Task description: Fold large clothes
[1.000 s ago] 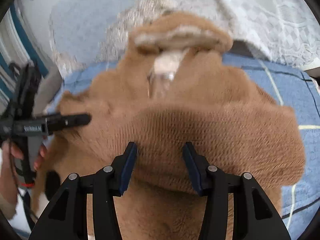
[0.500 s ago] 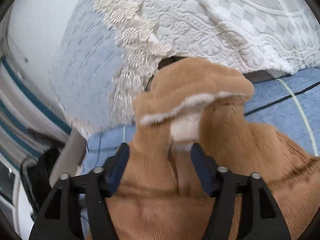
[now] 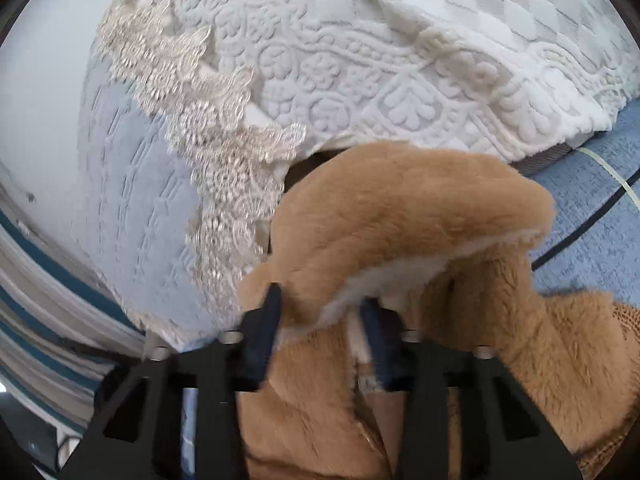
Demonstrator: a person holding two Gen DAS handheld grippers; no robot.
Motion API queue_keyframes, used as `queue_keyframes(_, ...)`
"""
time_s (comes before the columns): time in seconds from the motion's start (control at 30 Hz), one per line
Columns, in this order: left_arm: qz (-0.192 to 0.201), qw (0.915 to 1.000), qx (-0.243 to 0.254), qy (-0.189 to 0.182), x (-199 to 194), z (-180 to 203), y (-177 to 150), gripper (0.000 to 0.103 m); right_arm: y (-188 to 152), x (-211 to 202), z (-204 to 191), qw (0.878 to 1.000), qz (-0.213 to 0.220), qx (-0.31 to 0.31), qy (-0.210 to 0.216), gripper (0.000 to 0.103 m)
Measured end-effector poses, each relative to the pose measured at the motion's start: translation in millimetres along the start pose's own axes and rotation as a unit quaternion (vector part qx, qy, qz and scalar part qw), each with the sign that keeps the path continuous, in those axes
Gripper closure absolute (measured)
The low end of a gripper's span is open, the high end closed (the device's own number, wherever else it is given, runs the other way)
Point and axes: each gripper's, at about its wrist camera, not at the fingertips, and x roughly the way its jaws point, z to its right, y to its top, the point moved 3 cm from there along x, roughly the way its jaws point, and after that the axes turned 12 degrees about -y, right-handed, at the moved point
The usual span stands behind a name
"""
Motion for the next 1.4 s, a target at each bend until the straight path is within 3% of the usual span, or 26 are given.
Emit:
queue_keyframes(0.17,0.004,1.0000,-0.006,0.005,-3.4,-2.9,-3.8,0.002,5.4,13.9,5.8,0.998,-0.026,0.054,0.030,0.075)
queue_keyframes(0.4,0.002,1.0000,-0.001,0.010,2.3,-1.9,1.4,0.002,10.3,11.9,15.0,0.996,0.009,0.086,0.017,0.070)
queue_keyframes(0.47,0.003,0.9999,0.006,0.012,4.6,-0.1,4.8,0.002,12.1,9.3,15.9,0.997,0.003,0.075,0.024,0.069)
queue_keyframes(0.53,0.000,0.9999,0.007,0.014,9.1,0.4,8.8,0.002,14.5,4.1,11.6,0.998,0.013,0.050,0.018,0.078)
queue_keyframes(0.73,0.008,0.9999,0.008,0.007,12.7,6.2,15.2,0.002,17.7,-18.9,2.3,0.999,0.041,0.003,0.025,0.087)
queue_keyframes(1.07,0.004,0.9999,-0.001,0.014,13.7,6.4,8.4,0.002,-14.5,-71.8,-5.3,0.996,0.053,-0.008,0.074,0.087)
queue_keyframes(1.27,0.002,0.9996,-0.004,0.027,7.5,5.7,4.7,0.002,-17.4,-75.9,-15.2,0.996,0.054,-0.020,0.064,0.087)
queue_keyframes(1.4,0.004,0.9996,0.002,0.029,1.4,4.7,3.4,0.002,-8.4,-62.4,-12.2,0.998,0.042,-0.035,0.031,0.086)
